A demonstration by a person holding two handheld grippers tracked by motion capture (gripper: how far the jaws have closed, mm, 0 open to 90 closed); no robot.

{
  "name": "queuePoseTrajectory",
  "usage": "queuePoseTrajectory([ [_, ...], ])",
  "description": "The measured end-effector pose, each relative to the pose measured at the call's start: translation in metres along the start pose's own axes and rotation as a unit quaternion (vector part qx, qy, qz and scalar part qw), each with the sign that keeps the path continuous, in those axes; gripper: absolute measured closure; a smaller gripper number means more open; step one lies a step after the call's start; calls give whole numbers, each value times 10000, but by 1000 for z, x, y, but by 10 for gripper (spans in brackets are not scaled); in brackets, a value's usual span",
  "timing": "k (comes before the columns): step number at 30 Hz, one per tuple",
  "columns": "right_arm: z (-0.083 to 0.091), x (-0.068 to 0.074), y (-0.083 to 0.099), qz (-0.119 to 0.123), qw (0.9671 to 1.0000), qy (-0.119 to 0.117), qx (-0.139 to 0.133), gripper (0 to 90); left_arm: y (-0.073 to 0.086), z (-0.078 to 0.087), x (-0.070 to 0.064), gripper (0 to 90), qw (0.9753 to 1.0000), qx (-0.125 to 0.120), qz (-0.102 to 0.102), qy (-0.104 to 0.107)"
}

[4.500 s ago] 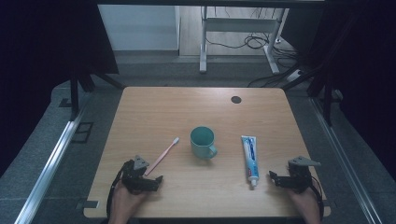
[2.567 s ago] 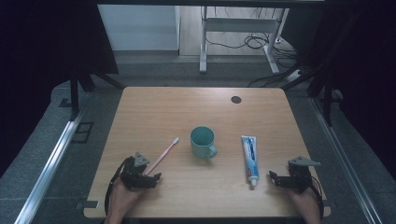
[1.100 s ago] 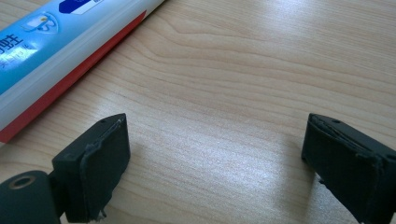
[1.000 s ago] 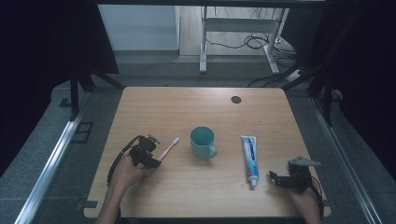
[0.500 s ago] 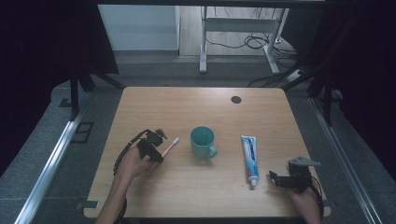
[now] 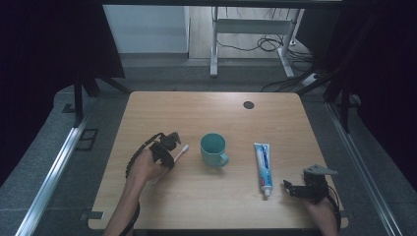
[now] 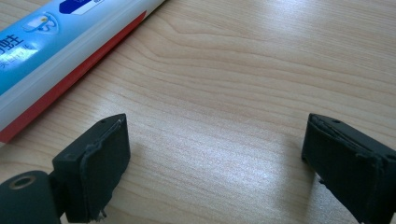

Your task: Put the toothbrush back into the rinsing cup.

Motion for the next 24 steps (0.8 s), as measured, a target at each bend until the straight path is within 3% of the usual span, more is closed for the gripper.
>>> queuePoseTrajectory([
  [4, 0, 0, 0, 11, 10000, -3, -2, 76, -3, -2, -1, 708, 9999, 133, 9, -33],
  [6, 0, 0, 0, 10, 10000, -3, -2, 76, -5, -2, -2, 767, 9998, 179, 37, -42],
  [15, 0, 0, 0, 11, 10000, -9, -2, 76, -7, -2, -3, 790, 9993, 343, 153, 9],
  [24, 0, 0, 0, 7, 10000, -11, 1, 76, -7, 7, -2, 790, 9998, 120, 113, 128],
])
Point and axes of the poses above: each handheld gripper's, and its own axes: z roughly backward along the jaws, y roughly out of its underside, x roughly to its left, the point moved 5 cm from there along -z, roughly forward along the jaws, and after that the axes turned 3 degrees about z, right-handed, at the moved point
